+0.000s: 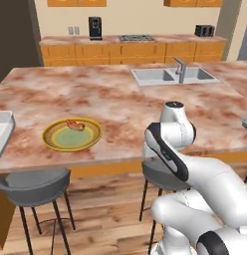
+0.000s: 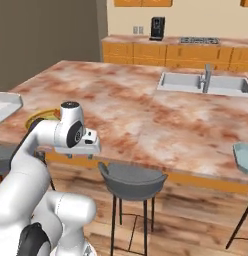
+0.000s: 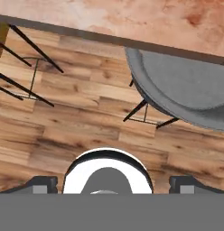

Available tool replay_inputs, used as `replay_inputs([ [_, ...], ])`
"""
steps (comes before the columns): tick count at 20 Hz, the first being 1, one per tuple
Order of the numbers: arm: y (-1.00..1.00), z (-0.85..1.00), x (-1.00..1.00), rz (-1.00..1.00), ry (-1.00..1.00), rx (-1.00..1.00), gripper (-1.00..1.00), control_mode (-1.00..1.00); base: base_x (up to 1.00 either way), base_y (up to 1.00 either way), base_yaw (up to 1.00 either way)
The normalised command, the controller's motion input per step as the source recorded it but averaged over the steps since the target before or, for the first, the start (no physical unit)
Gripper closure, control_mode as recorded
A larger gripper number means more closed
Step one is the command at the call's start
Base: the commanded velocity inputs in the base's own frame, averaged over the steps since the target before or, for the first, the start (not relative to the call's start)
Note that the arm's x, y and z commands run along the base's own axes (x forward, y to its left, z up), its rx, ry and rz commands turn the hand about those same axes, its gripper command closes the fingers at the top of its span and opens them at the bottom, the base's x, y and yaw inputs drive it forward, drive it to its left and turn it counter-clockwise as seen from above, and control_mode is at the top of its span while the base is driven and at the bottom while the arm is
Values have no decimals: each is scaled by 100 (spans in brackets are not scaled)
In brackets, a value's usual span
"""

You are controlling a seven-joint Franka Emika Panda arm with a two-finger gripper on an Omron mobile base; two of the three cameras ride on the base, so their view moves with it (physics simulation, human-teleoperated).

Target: Place one cooked food and one vegetable from the large plate to each tupperware container.

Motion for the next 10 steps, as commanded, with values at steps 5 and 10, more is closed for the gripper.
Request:
replay_inputs([
  [5, 0, 0, 0, 0, 0, 0, -100, 100, 92, 98, 18],
  [10, 0, 0, 0, 0, 0, 0, -100, 100, 83, 70, 13],
])
